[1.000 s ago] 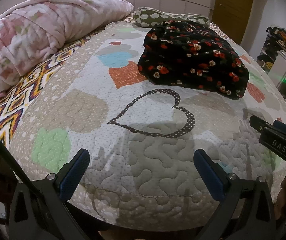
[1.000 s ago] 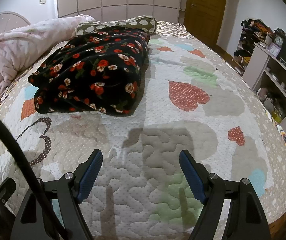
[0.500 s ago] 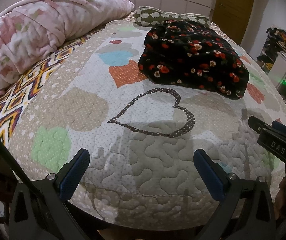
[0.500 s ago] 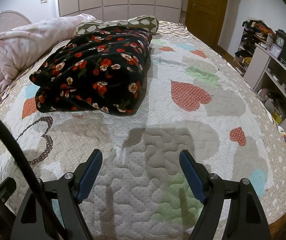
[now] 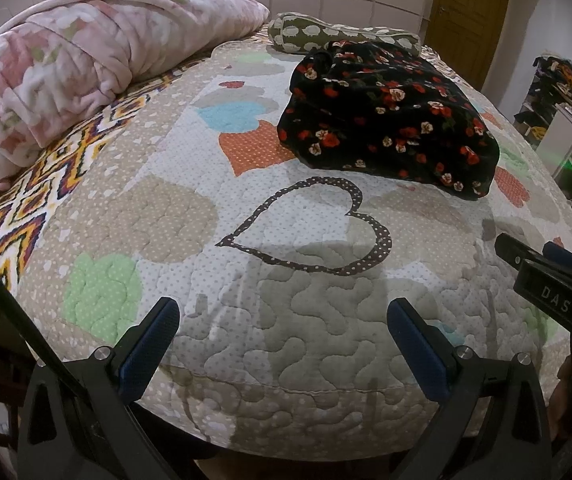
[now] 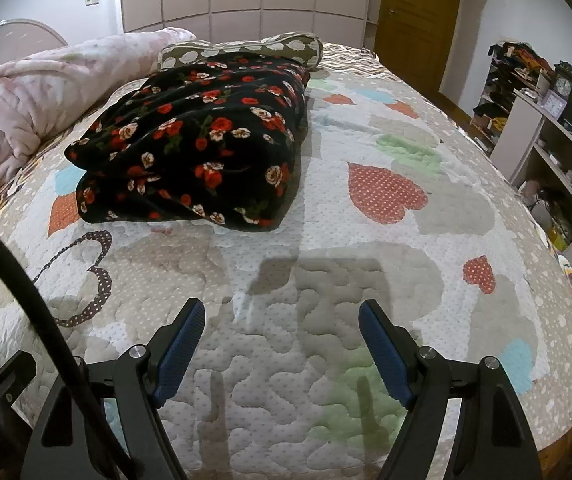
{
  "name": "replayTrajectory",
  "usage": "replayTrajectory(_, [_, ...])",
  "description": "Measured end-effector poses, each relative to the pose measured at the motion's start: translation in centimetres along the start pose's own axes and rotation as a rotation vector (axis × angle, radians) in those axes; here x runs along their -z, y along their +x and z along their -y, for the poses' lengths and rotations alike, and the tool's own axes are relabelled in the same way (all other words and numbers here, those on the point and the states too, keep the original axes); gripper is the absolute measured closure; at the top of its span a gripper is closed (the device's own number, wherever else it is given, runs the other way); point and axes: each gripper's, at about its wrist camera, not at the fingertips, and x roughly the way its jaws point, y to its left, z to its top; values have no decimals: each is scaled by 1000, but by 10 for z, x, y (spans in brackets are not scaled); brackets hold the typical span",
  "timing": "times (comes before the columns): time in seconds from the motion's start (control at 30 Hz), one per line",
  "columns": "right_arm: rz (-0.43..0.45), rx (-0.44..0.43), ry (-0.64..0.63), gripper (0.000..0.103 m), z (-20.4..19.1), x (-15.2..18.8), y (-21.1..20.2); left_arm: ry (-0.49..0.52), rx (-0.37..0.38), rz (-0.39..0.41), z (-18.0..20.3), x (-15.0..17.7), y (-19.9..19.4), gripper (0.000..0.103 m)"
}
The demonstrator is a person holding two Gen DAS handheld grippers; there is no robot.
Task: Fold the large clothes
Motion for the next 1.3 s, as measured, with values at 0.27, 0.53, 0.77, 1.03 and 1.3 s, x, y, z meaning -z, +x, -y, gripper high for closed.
replayTrajectory(0.27, [3,-1,-3,20,-1,1,-1,-10,-6,-1,-3,-1,0,0])
replayTrajectory(0.53, [5,13,-31,19,-8,2,-3,-45,-31,15,-10,-2,-3,0])
replayTrajectory(0.77, [12,20,-51,19,-10,3,-4,-46,-48,20,-9,-2,-4,0])
replayTrajectory(1.03, [12,28,-51,19,-11,3,-5,-54,-58,12,-9,-1,-1,0])
replayTrajectory(1.3, [15,27,-64,19,-15,4,-6,-52,-51,-9,-10,1,3,0])
